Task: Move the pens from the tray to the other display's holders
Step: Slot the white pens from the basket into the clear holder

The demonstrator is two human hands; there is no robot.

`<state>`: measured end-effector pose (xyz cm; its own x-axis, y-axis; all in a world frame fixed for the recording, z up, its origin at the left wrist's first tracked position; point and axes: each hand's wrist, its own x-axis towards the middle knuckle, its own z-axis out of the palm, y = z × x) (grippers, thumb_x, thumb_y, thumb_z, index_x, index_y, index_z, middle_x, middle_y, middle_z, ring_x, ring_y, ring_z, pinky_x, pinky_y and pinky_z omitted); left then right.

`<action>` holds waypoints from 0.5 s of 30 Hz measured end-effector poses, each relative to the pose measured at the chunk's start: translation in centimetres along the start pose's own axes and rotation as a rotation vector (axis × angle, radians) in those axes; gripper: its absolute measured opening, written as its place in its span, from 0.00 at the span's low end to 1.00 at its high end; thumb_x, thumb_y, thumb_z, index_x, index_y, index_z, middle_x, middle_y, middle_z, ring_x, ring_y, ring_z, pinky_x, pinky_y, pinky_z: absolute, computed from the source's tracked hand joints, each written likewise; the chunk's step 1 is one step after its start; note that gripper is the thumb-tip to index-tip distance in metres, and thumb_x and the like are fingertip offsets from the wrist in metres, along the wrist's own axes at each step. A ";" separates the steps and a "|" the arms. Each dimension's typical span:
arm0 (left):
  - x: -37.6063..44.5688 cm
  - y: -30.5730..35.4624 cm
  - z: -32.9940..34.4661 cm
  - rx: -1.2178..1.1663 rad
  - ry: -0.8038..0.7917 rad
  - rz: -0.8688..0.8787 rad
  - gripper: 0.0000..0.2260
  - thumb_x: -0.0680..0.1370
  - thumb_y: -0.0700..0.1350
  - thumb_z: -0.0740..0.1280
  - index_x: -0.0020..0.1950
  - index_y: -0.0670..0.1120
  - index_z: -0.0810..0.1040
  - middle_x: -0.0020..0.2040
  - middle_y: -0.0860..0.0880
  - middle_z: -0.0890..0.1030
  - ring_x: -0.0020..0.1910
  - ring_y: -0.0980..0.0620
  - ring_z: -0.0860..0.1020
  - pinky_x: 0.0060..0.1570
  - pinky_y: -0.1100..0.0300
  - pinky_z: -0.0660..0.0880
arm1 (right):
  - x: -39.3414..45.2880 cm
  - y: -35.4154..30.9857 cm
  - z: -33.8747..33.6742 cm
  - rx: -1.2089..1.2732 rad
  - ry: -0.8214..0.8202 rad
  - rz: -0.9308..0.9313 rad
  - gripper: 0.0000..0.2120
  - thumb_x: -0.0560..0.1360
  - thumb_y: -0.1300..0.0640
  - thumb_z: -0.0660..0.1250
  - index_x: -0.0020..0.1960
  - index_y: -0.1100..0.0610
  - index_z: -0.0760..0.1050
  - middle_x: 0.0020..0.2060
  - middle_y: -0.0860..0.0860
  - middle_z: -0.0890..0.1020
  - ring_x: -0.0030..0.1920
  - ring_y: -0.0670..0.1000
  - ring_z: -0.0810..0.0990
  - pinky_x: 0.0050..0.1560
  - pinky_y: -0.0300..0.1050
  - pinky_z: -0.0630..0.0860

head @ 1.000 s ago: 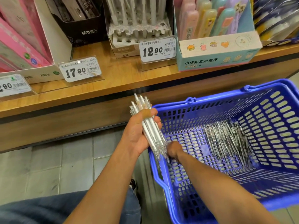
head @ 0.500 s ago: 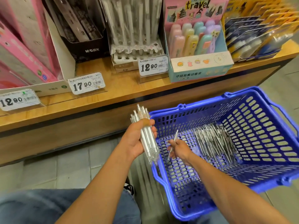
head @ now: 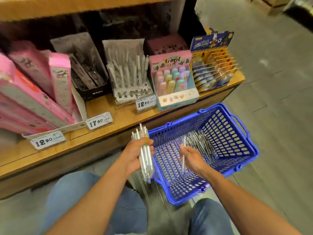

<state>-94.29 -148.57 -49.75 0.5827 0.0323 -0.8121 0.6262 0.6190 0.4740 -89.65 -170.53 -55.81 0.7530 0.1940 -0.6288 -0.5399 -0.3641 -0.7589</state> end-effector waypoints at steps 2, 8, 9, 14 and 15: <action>-4.3 1.9 1.2 0.026 0.020 -0.003 0.03 0.76 0.35 0.68 0.48 0.38 0.76 0.30 0.44 0.77 0.25 0.52 0.77 0.28 0.61 0.78 | -4.0 -3.5 -0.7 0.036 0.010 0.017 0.18 0.82 0.49 0.57 0.38 0.59 0.70 0.28 0.55 0.68 0.23 0.48 0.65 0.23 0.38 0.60; -20.9 8.6 5.3 0.052 0.082 0.039 0.03 0.76 0.33 0.67 0.44 0.39 0.76 0.26 0.44 0.77 0.22 0.52 0.77 0.25 0.63 0.77 | -18.1 -16.1 -2.8 0.020 -0.065 -0.046 0.12 0.81 0.54 0.61 0.42 0.59 0.74 0.26 0.56 0.69 0.20 0.48 0.65 0.19 0.35 0.59; -24.0 9.4 6.0 0.052 0.087 0.048 0.04 0.76 0.33 0.67 0.42 0.39 0.76 0.26 0.44 0.77 0.21 0.52 0.76 0.23 0.63 0.76 | -20.4 -18.2 -3.0 0.006 -0.090 -0.069 0.12 0.80 0.55 0.62 0.41 0.60 0.72 0.23 0.53 0.69 0.18 0.48 0.66 0.19 0.34 0.59; -37.5 12.6 7.6 0.026 0.100 0.112 0.03 0.75 0.33 0.68 0.42 0.39 0.77 0.29 0.43 0.77 0.26 0.51 0.77 0.29 0.61 0.79 | -30.8 -27.7 -3.3 -0.065 -0.134 -0.198 0.06 0.81 0.60 0.61 0.49 0.62 0.73 0.25 0.51 0.74 0.19 0.51 0.69 0.20 0.37 0.64; -39.7 13.1 7.5 0.027 0.109 0.130 0.02 0.75 0.33 0.69 0.44 0.38 0.78 0.31 0.43 0.78 0.29 0.50 0.77 0.34 0.59 0.79 | -32.4 -29.3 -3.2 -0.083 -0.142 -0.210 0.05 0.80 0.60 0.61 0.49 0.61 0.74 0.25 0.51 0.76 0.20 0.51 0.70 0.20 0.38 0.65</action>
<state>-105.33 -147.62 -8.75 0.6008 0.1969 -0.7747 0.5638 0.5827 0.5853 -97.09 -169.05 -12.68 0.7820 0.3965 -0.4809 -0.3402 -0.3750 -0.8623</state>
